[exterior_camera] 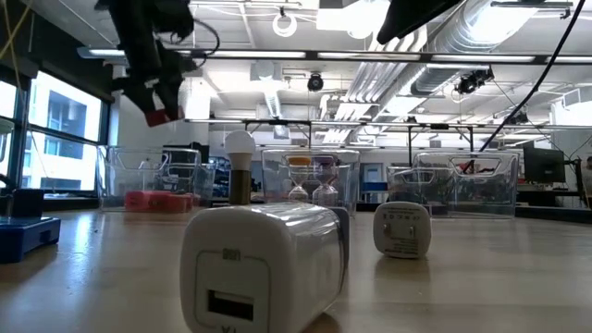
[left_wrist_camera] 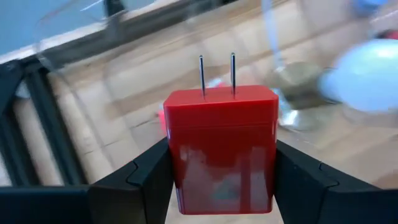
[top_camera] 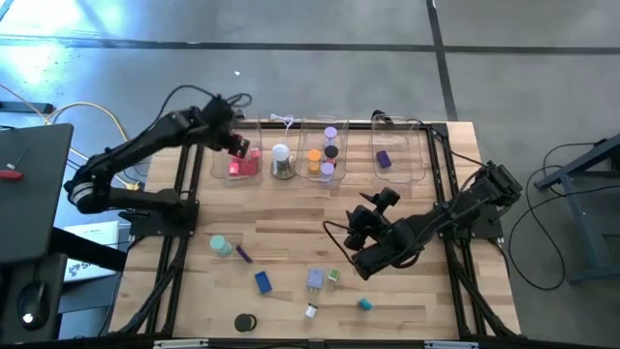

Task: Pick & Place Office items
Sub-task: Put the red charger adapter into the left transparent bin

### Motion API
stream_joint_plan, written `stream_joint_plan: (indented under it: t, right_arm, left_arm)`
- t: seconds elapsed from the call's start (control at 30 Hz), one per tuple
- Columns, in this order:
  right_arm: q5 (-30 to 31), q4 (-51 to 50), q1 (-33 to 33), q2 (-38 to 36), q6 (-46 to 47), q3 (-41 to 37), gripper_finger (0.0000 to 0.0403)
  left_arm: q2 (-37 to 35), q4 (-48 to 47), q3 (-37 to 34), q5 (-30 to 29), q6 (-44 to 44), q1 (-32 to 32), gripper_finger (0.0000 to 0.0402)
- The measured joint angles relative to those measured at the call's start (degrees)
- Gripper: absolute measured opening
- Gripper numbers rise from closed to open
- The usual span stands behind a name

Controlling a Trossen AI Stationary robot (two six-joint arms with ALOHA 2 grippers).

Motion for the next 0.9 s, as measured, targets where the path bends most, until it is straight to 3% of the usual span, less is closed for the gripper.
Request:
stream_joint_plan:
  t: [0.17, 0.3, 0.5, 0.9]
  right_arm:
    - [-0.4, 0.3, -1.2, 0.1, 0.0, 0.0, 0.0278]
    - [-0.5, 0.3, -1.5, 0.4, -0.1, 0.0, 0.0278]
    - [-0.4, 0.3, -1.6, 0.4, -0.1, 0.0, 0.0278]
    - [-0.4, 0.3, -1.6, 0.4, -0.1, -0.1, 0.0278]
  left_arm:
    - [3.9, 0.6, 0.0, 5.7, 4.1, 10.8, 0.0211]
    - [7.4, 1.6, 0.0, 7.2, 4.4, 14.7, 0.0211]
    - [13.5, 1.8, 0.0, 8.2, 5.2, 15.2, 0.0211]
    - [22.4, 3.4, 0.0, 3.2, 0.2, 15.3, 0.0212]
